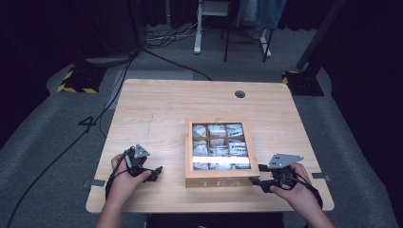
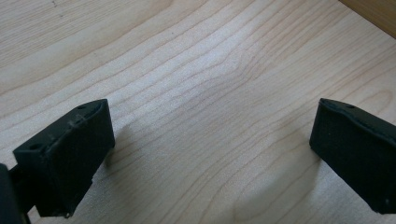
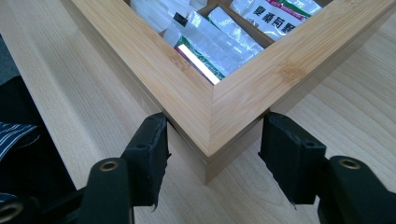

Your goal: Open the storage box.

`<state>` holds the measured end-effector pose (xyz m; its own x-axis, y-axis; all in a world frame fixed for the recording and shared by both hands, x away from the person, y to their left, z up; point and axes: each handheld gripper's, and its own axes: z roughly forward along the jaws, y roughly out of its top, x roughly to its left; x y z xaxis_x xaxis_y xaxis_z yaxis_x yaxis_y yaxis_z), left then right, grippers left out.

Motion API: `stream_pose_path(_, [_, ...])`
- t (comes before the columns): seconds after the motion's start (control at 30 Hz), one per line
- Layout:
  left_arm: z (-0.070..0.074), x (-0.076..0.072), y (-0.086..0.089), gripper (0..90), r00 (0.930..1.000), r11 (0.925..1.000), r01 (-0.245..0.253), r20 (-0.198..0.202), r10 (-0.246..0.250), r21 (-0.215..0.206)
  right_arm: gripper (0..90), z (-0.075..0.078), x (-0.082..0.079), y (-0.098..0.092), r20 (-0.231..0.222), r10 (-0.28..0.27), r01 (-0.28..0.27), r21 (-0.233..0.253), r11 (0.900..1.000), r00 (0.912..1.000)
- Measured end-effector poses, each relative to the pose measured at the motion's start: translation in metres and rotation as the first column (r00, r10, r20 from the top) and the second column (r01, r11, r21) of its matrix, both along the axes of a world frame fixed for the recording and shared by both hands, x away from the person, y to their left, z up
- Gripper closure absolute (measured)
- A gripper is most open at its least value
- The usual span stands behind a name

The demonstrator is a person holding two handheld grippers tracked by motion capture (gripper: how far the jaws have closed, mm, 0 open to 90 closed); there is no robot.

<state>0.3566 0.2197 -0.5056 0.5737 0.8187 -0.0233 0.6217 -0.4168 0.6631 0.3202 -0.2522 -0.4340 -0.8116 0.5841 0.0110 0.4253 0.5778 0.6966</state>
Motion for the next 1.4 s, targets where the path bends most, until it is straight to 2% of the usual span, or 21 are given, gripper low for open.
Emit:
stream_pose_path(0.27, [0.0,0.0,0.0,0.5,1.0,1.0,0.003,0.001,-0.003,0.002,46.4,0.003,-0.001,-0.001,-0.018,-0.013,0.013,0.01,1.0,0.9998])
stream_pose_path(0.5, [0.0,0.0,0.0,0.4,1.0,1.0,0.003,0.002,-0.003,0.003,47.0,0.007,-0.002,-0.002,-0.024,-0.028,0.028,0.039,0.999,0.9993])
stream_pose_path(0.9, [0.0,0.0,0.0,0.4,1.0,1.0,0.005,0.002,-0.005,0.004,52.4,0.019,-0.005,-0.006,0.015,-0.063,0.061,0.108,0.992,0.9979])
stream_pose_path(1.03, [0.0,0.0,0.0,0.5,1.0,1.0,0.004,0.0,-0.004,0.003,55.6,0.026,-0.005,-0.009,0.021,-0.082,0.078,0.153,0.985,0.9964])
stream_pose_path(1.23, [0.0,0.0,0.0,0.5,1.0,1.0,0.001,-0.002,-0.001,-0.001,60.8,0.035,-0.004,-0.01,0.043,-0.104,0.095,0.183,0.978,0.9937])
stream_pose_path(1.4, [0.0,0.0,0.0,0.5,1.0,1.0,0.001,-0.002,-0.001,-0.001,61.9,0.041,0.001,-0.01,0.043,-0.12,0.108,0.214,0.971,0.9918])
